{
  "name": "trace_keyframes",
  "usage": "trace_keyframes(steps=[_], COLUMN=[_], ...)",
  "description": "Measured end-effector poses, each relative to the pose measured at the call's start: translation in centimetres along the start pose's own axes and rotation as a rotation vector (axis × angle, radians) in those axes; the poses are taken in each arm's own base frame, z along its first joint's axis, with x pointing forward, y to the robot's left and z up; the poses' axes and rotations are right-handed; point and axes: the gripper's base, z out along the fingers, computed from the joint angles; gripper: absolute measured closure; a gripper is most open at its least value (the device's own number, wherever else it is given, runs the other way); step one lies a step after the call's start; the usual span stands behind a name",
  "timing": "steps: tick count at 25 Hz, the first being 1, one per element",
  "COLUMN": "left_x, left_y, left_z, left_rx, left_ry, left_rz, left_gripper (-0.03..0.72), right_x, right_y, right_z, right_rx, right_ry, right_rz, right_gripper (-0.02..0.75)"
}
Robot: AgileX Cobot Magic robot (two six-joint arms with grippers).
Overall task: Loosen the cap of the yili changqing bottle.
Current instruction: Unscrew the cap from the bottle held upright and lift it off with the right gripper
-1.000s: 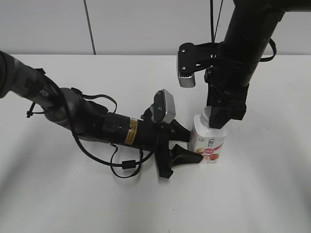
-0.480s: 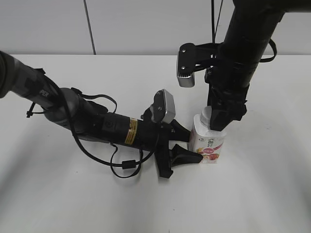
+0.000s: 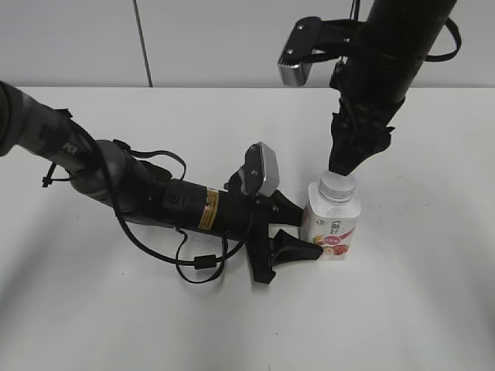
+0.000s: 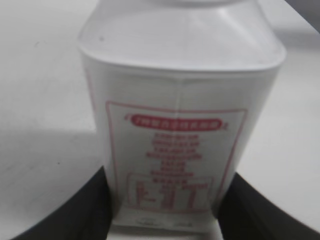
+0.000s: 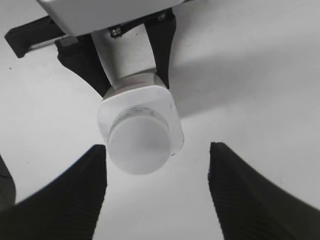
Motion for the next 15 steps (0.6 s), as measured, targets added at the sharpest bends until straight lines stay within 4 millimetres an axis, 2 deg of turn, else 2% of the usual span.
trace_keyframes(steps=[3, 7, 12, 15], left_x=[0.0, 0.0, 0.0, 0.0], left_y=[0.0, 0.0, 0.0, 0.0], left_z=[0.0, 0.0, 0.0, 0.0], left_rx=[0.0, 0.0, 0.0, 0.0], left_ry=[0.0, 0.0, 0.0, 0.0], left_rz=[0.0, 0.0, 0.0, 0.0], left_gripper=[0.305, 0.305, 0.305, 0.305], right_x=[-0.23, -0.28, -0.29, -0.22], right_y=[-0.02, -0.04, -0.04, -0.07], right_z=[-1.11, -1.31, -1.33, -1.33], right_rx=[0.009, 0.009, 0.005, 0.011], right_ry=[-0.01, -0.013, -0.015, -0.012], right_rz=[0.128, 0.353, 0.911, 1.098], right_gripper=[0.233, 0.233, 0.233, 0.232])
